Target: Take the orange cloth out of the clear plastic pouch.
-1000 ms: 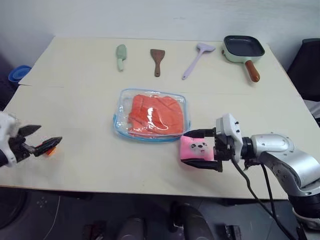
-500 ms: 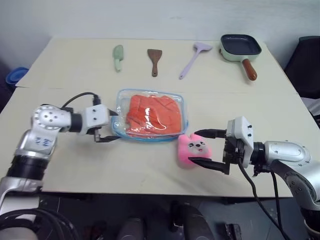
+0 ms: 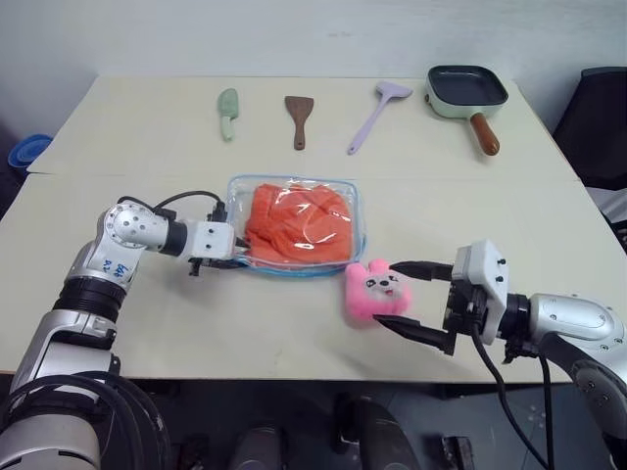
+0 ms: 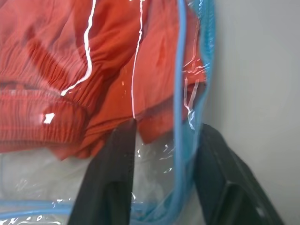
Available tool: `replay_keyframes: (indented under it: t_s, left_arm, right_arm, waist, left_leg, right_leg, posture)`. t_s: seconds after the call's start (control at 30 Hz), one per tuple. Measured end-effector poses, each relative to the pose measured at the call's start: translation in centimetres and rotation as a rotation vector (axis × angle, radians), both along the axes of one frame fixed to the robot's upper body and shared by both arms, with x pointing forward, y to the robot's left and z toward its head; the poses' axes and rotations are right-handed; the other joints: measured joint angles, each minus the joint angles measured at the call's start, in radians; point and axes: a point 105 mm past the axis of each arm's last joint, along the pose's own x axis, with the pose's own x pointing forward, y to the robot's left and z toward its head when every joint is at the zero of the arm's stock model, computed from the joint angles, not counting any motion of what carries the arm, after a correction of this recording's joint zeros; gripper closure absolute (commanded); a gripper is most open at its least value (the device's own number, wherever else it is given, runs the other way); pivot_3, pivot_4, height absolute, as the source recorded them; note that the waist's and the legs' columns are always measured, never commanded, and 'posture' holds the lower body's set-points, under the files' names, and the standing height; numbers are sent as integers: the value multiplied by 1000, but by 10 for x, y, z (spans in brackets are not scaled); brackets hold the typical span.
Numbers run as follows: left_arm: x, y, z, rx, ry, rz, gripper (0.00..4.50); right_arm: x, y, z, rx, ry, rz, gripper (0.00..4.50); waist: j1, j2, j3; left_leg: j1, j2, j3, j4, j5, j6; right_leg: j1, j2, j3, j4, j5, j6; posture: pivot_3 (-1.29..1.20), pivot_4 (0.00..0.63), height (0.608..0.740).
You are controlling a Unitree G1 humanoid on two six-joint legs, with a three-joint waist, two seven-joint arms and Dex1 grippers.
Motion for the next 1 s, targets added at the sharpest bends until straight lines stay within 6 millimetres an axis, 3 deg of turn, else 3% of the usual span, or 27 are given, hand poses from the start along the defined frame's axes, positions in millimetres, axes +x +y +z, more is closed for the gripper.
replay_keyframes:
  t_s: [0.1, 0.37, 0.73, 0.9, 1.0]
  left_arm:
    - [-13, 1, -4, -4, 27, -40, 4455]
    - [-32, 1, -9, -3, 36, -63, 4455]
    - [-30, 2, -9, -32, 51, -16, 4455]
    - [-53, 0, 25, -128, 244, -18, 3316]
    - [-64, -9, 39, -171, 308, -47, 2354]
  right_arm:
    - [-1, -1, -1, -14, 6, 6, 0]
    - [-2, -7, 1, -40, 2, 6, 0]
    - [1, -9, 5, -49, -5, 14, 0]
    - [-1, -19, 4, -56, 8, -25, 0]
    - [-2, -22, -3, -58, 33, -48, 0]
  waist:
    - [-2, 0, 0]
    - [2, 0, 0]
    - [2, 0, 0]
    - [1, -1, 1]
    - [1, -1, 1]
  left_leg:
    - [0, 1, 0, 0, 0, 0]
    - [0, 1, 0, 0, -1, 1]
    - [0, 0, 1, 0, -1, 1]
    - [-1, 1, 1, 0, -1, 1]
    - [0, 0, 2, 0, -1, 1]
  right_leg:
    - [-1, 1, 1, 0, 0, 0]
    - [-1, 1, 3, -2, 0, 0]
    - [-1, 1, 3, 0, 0, 0]
    - [-2, 1, 3, -1, 0, 0]
    - [-1, 2, 5, -1, 0, 0]
  posture:
    - [0, 150, 740]
    - [0, 150, 740]
    - [0, 150, 740]
    - [0, 150, 740]
    - [0, 150, 740]
